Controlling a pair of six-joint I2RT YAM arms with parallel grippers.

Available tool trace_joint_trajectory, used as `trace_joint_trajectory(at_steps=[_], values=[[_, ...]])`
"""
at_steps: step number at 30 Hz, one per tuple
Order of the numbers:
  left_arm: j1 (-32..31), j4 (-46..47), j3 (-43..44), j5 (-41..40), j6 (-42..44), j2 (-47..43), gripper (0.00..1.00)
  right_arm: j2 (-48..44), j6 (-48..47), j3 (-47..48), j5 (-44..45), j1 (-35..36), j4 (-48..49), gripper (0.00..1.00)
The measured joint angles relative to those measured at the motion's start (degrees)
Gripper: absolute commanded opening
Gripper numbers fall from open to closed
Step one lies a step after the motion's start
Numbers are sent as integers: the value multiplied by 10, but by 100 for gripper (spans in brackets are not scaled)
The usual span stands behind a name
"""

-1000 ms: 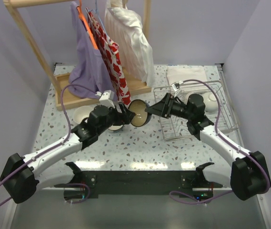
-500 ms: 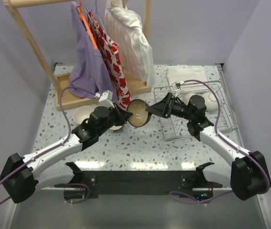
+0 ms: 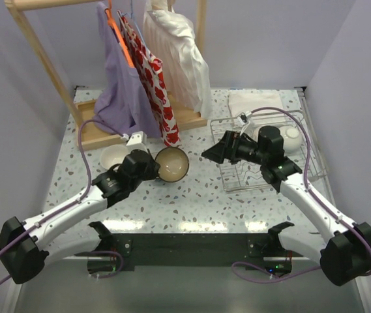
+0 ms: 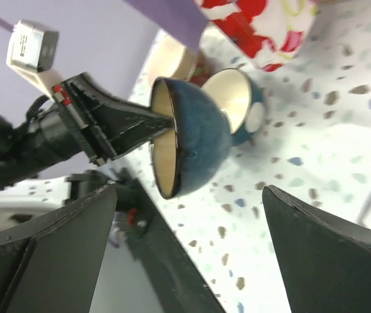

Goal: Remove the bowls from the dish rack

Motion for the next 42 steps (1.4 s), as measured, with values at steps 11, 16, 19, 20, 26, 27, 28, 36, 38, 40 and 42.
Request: trace_joint_trajectory(at_steps=[11,16,19,20,26,27,28,36,38,40,42], values=[[23,-176,120,-70,61,76,0,-13,-92,20,69,0,-118,99],[84,-185,140,-50,77,108,0,-14,-106,20,80,0,-133,99],[115,-186,140,-38,87,129,0,-21,-115,20,84,0,-145,99],[119,-186,140,-36,89,134,0,-23,-116,20,85,0,-147,99],[120,-179,139,-2,93,163,0,-29,-124,20,93,0,-158,99],[122,-176,138,3,93,170,0,-29,-125,20,93,0,-159,99],[123,-174,138,6,93,178,0,-29,-126,20,93,0,-160,99],[130,-171,138,16,92,202,22,-29,-130,20,93,0,-160,99],[131,-171,138,18,92,201,41,-29,-131,20,93,0,-160,99],[131,-169,138,19,93,199,52,-29,-133,20,94,0,-161,99],[131,-168,137,20,92,194,63,-29,-137,20,95,0,-163,99]])
